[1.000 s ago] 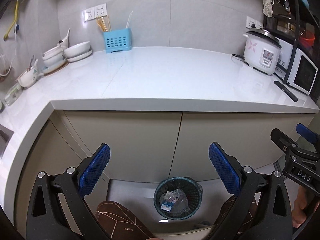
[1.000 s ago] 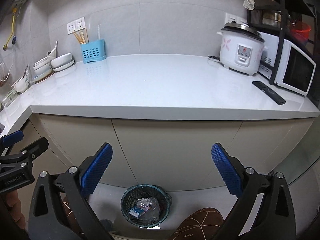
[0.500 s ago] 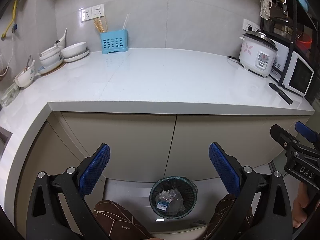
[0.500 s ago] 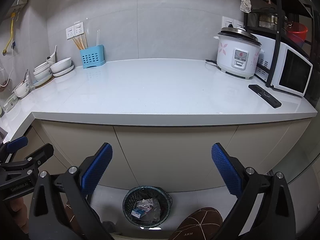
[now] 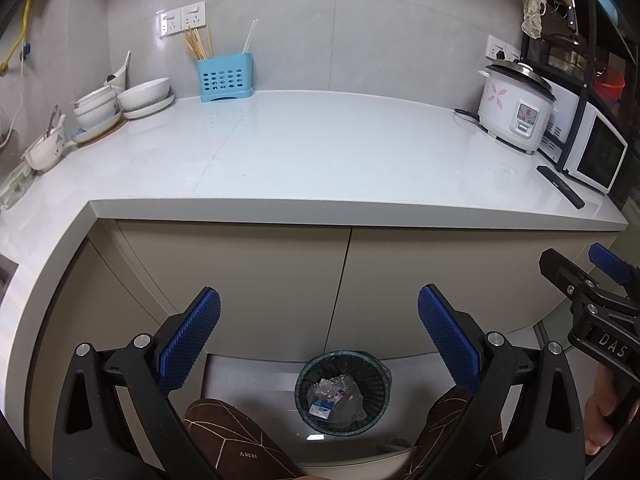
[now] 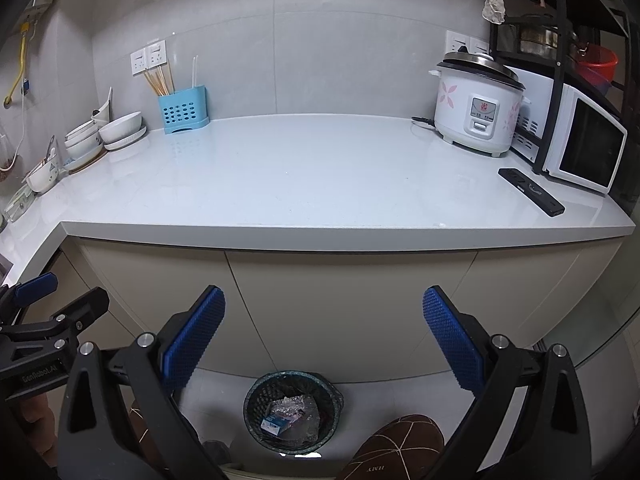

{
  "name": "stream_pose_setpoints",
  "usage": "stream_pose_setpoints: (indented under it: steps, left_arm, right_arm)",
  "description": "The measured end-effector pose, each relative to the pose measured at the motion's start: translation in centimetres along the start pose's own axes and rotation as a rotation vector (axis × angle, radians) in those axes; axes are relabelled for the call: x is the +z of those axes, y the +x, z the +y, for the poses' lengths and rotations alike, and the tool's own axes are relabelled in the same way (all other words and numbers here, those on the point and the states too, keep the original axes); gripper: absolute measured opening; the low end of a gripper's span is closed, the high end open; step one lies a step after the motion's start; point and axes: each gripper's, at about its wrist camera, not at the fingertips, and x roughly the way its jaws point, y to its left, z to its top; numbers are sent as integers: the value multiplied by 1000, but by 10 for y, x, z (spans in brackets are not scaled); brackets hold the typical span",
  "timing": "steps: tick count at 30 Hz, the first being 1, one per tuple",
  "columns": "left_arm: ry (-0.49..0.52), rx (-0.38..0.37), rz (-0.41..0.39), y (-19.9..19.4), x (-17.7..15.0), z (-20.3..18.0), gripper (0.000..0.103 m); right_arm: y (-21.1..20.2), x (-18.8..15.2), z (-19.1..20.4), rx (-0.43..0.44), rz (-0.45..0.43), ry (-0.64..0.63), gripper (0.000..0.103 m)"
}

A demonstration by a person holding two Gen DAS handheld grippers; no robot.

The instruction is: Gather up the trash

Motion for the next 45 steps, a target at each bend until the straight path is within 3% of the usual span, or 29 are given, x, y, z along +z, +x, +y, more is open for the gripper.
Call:
stream_pose_setpoints:
  steps: [45]
  left_arm:
    - [0,14,3,13,4,1,97]
  right_arm:
    - [12,-3,4,12,12,-10,95]
